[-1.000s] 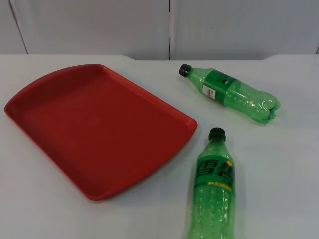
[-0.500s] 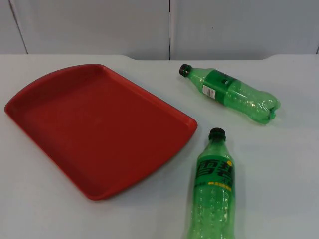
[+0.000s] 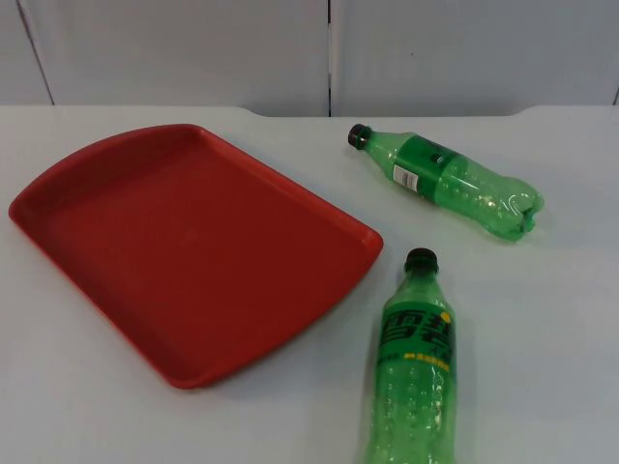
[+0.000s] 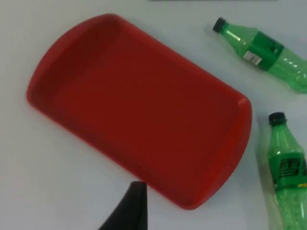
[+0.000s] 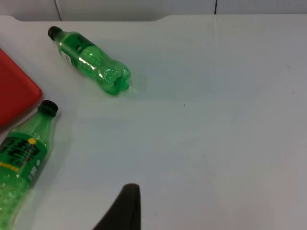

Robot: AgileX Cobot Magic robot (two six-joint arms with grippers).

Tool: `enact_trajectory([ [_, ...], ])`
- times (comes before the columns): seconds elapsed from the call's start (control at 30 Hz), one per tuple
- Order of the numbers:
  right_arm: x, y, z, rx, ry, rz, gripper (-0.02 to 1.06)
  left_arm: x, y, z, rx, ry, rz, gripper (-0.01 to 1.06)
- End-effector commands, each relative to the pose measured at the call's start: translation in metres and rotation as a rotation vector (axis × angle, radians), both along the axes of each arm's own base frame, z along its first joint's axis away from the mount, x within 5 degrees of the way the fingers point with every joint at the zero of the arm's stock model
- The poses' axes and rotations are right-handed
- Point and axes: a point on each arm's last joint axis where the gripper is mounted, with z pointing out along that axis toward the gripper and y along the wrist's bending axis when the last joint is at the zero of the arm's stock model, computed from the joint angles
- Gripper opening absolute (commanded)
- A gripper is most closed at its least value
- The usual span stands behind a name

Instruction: Place the bottle upright on the tray.

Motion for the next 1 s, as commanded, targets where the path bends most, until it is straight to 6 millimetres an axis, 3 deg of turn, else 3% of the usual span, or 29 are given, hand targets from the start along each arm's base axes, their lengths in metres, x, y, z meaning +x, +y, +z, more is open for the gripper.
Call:
enact_trajectory([
  [0.0, 0.0, 0.0, -0.002, -0.01, -0.002, -0.003, 1.04, 0.007, -0.003, 0.006, -0.02, 0.009, -0.021, 1.05],
  [0.17, 0.0, 0.0, -0.002, -0.008, -0.001, -0.001, 1.04, 0.021, -0.003, 0.011, -0.018, 0.036, -0.028, 1.05],
  [0.47, 0.0, 0.0, -0.002, -0.008, -0.001, -0.001, 1.04, 0.042, -0.009, 0.001, -0.016, 0.093, -0.072, 1.05],
  [0.97, 0.0, 0.0, -0.002, -0.008, -0.001, -0.001, 1.04, 0.077, -0.067, -0.036, 0.11, 0.204, -0.141, 1.05],
])
